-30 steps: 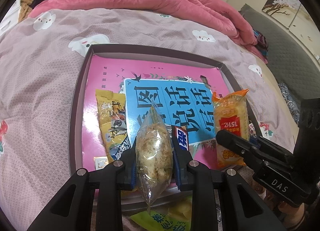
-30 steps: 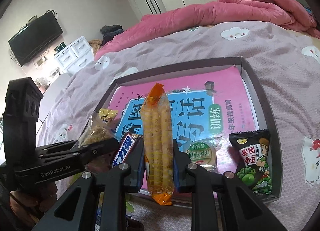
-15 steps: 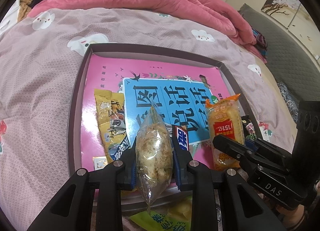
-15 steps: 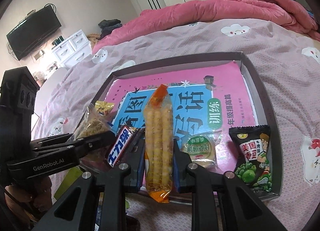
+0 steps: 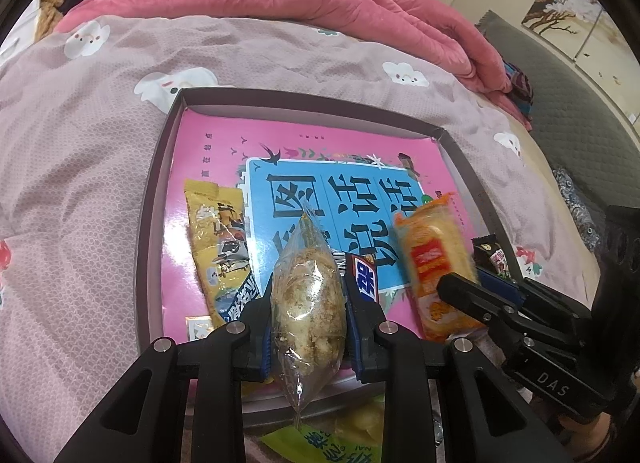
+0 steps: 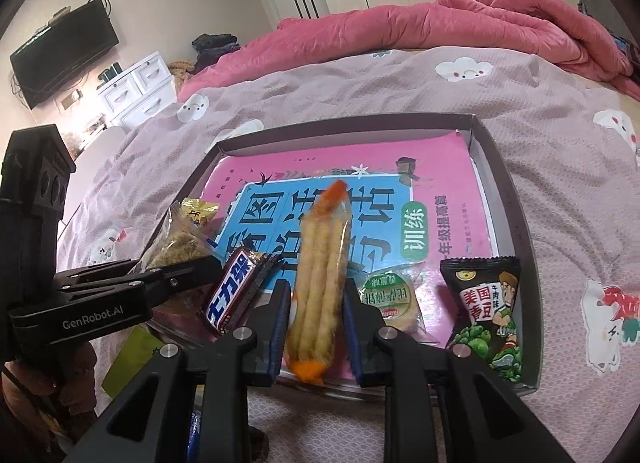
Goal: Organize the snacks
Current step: 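Carry the bread bag over the tray with the left tool while the right tool carries the wafer-stick pack, then open the left tool over the tray while the right tool releases the wafer-stick pack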
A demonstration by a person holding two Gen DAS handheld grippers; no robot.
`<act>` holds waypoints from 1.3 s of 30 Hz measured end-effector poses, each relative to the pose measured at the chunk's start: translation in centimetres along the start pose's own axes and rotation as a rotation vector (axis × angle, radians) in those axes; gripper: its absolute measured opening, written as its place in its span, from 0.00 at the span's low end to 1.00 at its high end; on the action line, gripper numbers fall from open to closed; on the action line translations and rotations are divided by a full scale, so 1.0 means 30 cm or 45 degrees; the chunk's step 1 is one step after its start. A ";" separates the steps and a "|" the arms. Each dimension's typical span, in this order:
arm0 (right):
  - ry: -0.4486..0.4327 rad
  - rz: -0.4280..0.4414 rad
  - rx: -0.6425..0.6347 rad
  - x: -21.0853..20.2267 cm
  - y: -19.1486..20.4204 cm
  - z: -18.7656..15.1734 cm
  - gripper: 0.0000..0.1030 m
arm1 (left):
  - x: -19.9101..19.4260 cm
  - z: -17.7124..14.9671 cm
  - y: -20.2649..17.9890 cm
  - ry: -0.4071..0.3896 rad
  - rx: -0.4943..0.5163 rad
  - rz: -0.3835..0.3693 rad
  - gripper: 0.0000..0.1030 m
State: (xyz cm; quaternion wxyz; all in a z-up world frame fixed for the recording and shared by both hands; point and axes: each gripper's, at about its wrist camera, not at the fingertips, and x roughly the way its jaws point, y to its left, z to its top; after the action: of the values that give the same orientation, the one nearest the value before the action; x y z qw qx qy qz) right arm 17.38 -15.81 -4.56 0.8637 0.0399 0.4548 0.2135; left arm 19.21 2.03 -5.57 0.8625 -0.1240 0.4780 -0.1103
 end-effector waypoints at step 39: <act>-0.133 -0.003 0.094 -0.116 -0.063 0.025 0.41 | -0.107 0.009 0.028 -0.032 -0.073 0.014 0.61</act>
State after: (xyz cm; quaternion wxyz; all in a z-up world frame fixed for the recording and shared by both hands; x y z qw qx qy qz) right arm 16.89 -18.83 -1.96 0.8845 0.0822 0.4168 0.1930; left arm 17.84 3.84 -3.14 0.8652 -0.1476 0.4706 -0.0903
